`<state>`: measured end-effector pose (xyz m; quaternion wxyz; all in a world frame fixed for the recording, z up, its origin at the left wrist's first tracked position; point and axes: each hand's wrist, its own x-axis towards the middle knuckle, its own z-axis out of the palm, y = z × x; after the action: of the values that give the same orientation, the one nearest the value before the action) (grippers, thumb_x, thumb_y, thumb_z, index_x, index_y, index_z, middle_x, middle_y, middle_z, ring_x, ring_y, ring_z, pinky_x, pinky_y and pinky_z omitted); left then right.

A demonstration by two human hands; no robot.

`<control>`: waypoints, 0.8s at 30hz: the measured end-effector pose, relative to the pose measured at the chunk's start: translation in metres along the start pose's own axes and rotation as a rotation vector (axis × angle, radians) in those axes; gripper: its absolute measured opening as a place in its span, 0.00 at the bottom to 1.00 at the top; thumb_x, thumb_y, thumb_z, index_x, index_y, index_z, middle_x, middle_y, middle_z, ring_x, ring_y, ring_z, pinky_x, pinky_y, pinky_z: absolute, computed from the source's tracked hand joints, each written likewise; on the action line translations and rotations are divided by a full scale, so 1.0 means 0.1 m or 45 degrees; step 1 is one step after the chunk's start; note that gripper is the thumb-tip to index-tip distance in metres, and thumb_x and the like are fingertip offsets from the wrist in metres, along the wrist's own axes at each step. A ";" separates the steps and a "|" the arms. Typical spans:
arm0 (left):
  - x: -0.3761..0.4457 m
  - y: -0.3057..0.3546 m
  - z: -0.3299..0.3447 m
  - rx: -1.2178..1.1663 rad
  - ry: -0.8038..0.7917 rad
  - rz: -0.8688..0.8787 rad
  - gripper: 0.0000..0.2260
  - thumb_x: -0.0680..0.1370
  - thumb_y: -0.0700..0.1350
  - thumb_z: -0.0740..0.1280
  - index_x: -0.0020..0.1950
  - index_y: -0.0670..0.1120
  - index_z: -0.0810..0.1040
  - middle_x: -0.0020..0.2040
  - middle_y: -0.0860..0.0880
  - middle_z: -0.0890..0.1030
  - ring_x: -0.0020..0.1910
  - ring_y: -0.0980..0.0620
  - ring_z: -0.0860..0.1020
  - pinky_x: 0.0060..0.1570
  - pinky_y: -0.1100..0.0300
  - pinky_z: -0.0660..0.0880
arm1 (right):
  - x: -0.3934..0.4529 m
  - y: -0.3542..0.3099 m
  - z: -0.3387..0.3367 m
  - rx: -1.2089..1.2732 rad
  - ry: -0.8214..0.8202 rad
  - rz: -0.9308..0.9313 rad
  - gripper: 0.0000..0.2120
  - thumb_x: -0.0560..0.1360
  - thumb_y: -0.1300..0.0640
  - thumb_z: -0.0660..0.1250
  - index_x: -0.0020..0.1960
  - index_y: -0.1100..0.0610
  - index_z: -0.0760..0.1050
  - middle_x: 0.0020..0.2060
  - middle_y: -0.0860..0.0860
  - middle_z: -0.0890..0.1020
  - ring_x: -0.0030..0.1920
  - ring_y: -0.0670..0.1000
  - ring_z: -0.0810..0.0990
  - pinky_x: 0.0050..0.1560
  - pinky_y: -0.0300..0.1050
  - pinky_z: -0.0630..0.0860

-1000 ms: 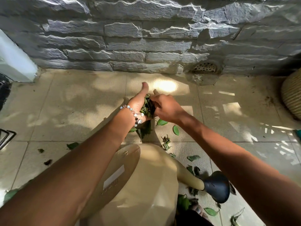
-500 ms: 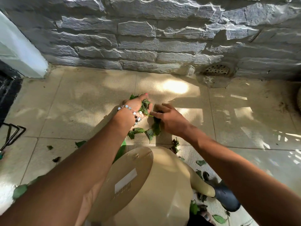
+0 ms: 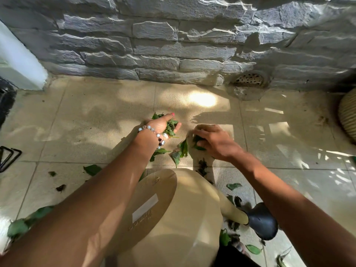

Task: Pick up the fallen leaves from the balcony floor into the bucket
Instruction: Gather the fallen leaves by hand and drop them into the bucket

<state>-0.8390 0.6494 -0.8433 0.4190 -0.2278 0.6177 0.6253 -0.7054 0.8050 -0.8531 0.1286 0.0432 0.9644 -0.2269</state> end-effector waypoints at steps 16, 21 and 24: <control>-0.07 -0.06 0.14 -0.071 -0.064 0.002 0.10 0.76 0.41 0.72 0.51 0.36 0.75 0.32 0.40 0.82 0.33 0.46 0.79 0.39 0.59 0.79 | -0.27 0.12 0.00 0.323 0.420 0.297 0.11 0.74 0.67 0.69 0.54 0.58 0.83 0.51 0.52 0.85 0.51 0.48 0.82 0.57 0.34 0.73; -0.08 -0.08 0.20 -0.051 -0.011 0.044 0.21 0.71 0.39 0.76 0.59 0.33 0.75 0.44 0.34 0.81 0.33 0.43 0.82 0.42 0.51 0.82 | -0.40 0.13 0.11 0.143 0.152 0.184 0.19 0.74 0.67 0.69 0.64 0.58 0.77 0.53 0.54 0.76 0.51 0.49 0.74 0.47 0.24 0.65; -0.13 -0.09 0.28 0.041 -0.028 0.033 0.17 0.74 0.40 0.74 0.58 0.36 0.73 0.54 0.32 0.77 0.24 0.47 0.81 0.24 0.60 0.77 | -0.42 0.10 0.16 0.099 0.129 0.205 0.23 0.73 0.68 0.70 0.67 0.58 0.73 0.54 0.54 0.72 0.51 0.48 0.68 0.42 0.22 0.63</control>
<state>-0.8179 0.6721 -0.8343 0.4212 -0.2063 0.6259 0.6231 -0.6601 0.8052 -0.8599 0.0956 0.1371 0.9536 -0.2506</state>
